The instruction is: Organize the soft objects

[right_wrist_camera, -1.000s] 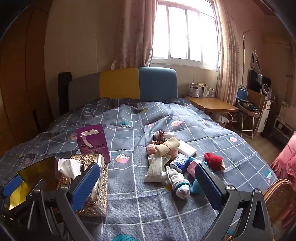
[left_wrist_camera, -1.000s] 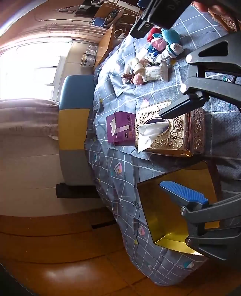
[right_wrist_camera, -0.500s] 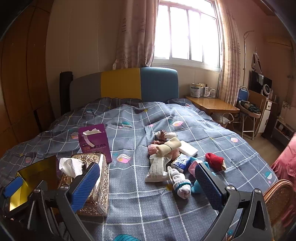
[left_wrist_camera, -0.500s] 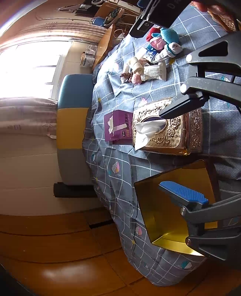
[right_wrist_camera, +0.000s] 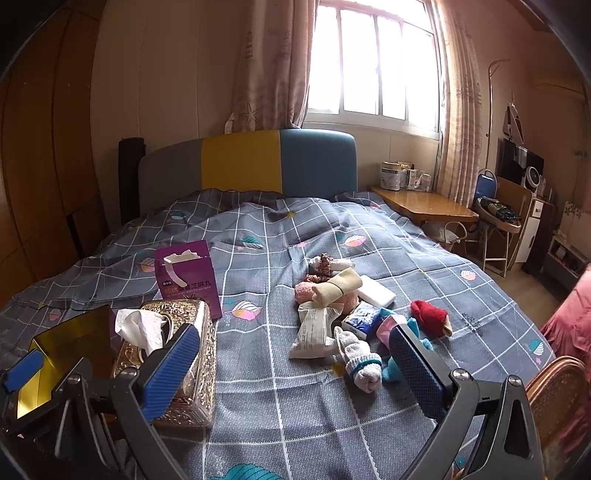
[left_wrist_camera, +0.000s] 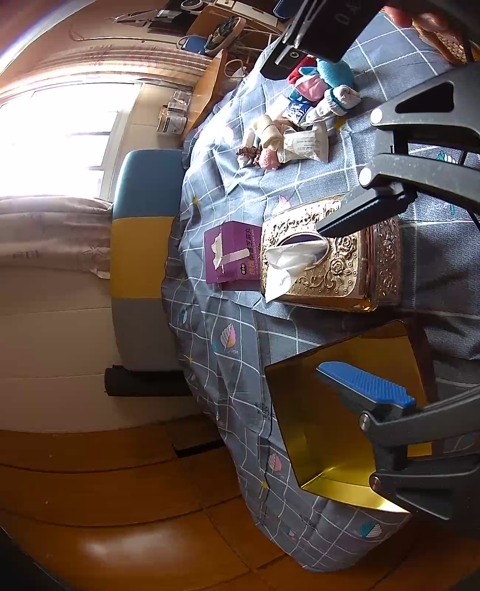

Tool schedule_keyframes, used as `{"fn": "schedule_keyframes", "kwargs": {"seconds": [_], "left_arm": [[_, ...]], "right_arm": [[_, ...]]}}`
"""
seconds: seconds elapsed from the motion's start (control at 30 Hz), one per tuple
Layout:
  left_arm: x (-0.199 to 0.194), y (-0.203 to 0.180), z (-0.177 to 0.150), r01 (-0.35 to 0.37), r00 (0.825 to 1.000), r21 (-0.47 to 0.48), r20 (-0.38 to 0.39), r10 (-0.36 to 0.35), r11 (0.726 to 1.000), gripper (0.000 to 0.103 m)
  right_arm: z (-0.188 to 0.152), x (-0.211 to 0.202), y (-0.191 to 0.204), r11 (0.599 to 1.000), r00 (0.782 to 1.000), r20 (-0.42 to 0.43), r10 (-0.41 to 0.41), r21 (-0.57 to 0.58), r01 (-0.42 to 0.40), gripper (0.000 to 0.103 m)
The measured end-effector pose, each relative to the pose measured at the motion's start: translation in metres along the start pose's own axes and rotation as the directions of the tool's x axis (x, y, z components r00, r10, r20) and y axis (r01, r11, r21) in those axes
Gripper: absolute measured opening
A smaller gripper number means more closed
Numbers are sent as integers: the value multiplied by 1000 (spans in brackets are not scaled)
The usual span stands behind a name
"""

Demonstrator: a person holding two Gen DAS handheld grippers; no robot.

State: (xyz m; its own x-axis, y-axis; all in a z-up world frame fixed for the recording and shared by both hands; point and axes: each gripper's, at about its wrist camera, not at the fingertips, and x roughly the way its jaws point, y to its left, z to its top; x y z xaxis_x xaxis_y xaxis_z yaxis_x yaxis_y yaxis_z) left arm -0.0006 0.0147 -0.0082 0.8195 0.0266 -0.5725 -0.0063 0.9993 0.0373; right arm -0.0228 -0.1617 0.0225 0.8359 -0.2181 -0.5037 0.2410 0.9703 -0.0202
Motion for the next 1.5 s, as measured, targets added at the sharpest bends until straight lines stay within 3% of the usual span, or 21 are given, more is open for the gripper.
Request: {"fn": "schedule_keyframes", "kwargs": {"seconds": [0.5, 1.5], "left_arm": [[3, -8, -1, -7, 1000, 36, -6, 7, 999, 71], [7, -24, -2, 33, 999, 96, -16, -31, 995, 71]], "right_arm": [[-9, 17, -7, 1000, 999, -50, -13, 1, 13, 103], [-10, 54, -77, 987, 988, -121, -100, 110, 114, 103]]}}
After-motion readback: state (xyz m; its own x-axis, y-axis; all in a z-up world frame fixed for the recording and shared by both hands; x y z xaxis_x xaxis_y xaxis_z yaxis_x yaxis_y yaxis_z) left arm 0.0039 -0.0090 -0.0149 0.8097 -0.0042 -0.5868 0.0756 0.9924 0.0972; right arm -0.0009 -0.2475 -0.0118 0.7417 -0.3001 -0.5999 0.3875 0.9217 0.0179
